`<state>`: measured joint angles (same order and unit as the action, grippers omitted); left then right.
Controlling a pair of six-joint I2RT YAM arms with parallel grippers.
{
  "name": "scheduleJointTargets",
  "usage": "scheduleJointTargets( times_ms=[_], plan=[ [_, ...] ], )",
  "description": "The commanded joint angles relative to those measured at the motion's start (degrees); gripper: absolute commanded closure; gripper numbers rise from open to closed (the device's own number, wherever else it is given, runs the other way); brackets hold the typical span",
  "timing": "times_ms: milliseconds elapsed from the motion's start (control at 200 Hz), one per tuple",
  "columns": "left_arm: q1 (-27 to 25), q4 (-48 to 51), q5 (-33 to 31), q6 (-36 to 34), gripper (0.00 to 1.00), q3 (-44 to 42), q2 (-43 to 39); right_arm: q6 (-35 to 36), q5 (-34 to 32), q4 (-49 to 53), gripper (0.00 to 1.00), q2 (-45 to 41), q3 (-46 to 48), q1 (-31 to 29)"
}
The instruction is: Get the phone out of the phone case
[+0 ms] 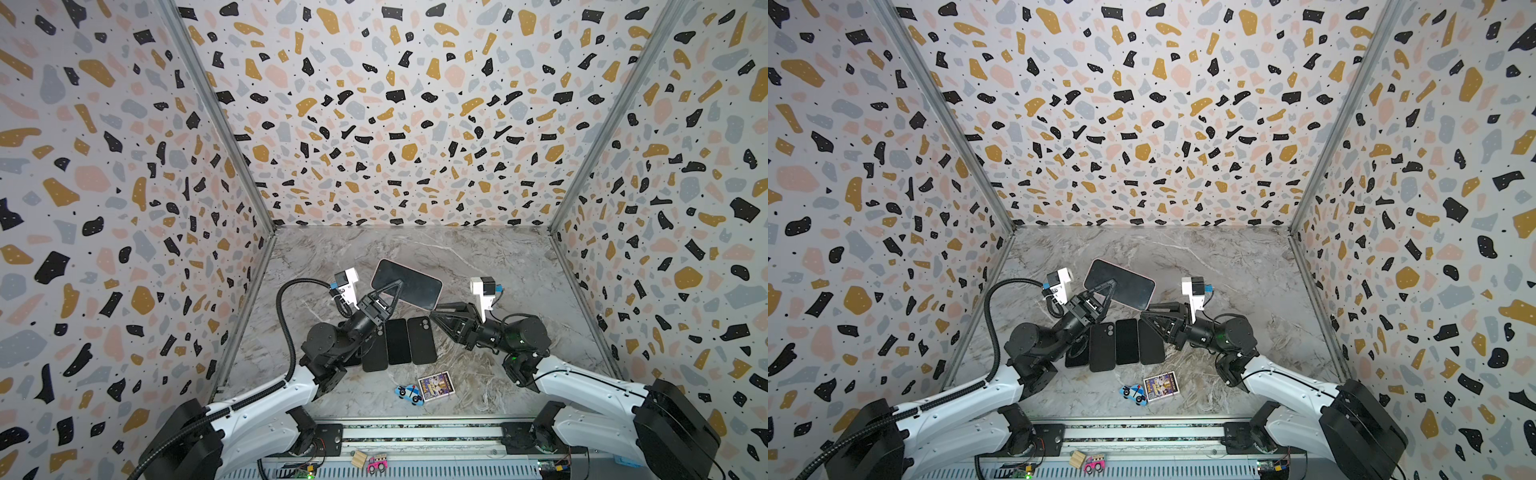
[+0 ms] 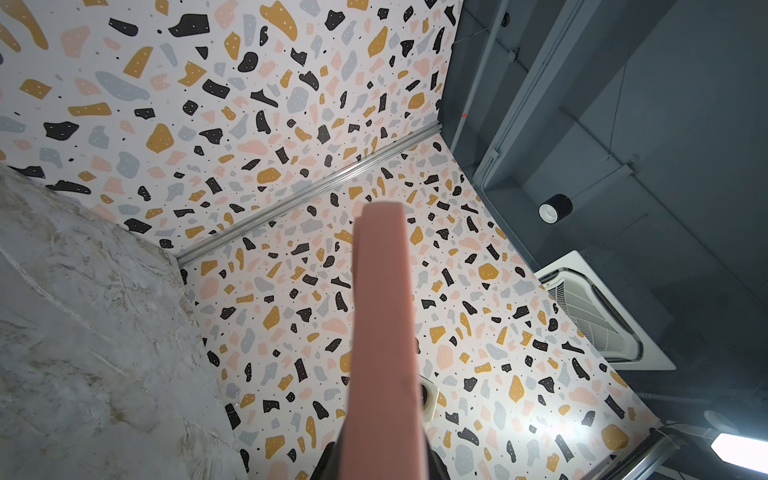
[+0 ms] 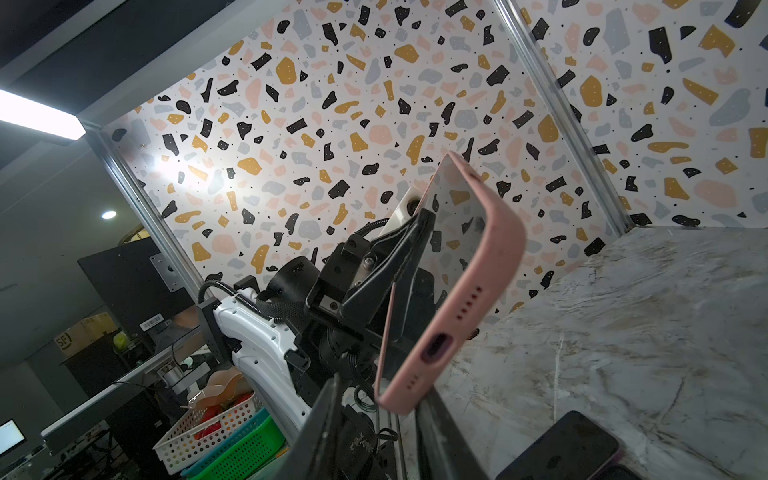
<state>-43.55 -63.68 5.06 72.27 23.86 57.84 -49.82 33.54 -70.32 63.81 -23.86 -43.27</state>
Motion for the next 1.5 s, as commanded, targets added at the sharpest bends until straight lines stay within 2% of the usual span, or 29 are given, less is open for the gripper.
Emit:
scheduleJointTargets(
  times_ms=[0,400,631,1026,1186,1497],
  plan=[
    [-0.4,-7.2,0.4,-0.6,1.0,0.0,-0.9,0.0,0.0,-2.9,0.72,-0.4,-2.7,-0.3],
    [-1.1,-8.0,1.0,0.0,1.0,-0.7,-0.4,2.2,2.3,-2.9,1.0,1.3,-3.2,-0.3],
    [-1.3,-3.0,2.1,1.4,1.0,0.8,-1.2,12.3,2.0,7.3,1.0,-1.2,-3.5,-0.3],
    [-2.4,-0.1,3.1,4.7,1.0,1.8,-0.9,28.6,-3.8,24.3,1.0,-4.7,-6.3,-0.6],
    [-3.9,-0.9,4.7,5.7,1.0,2.5,0.3,32.3,-9.0,26.8,1.0,-5.8,-6.8,-0.6],
    [-4.4,0.2,5.9,5.3,1.0,3.0,-0.1,36.0,-14.2,28.0,1.0,-7.1,-6.6,-0.6]
  ],
)
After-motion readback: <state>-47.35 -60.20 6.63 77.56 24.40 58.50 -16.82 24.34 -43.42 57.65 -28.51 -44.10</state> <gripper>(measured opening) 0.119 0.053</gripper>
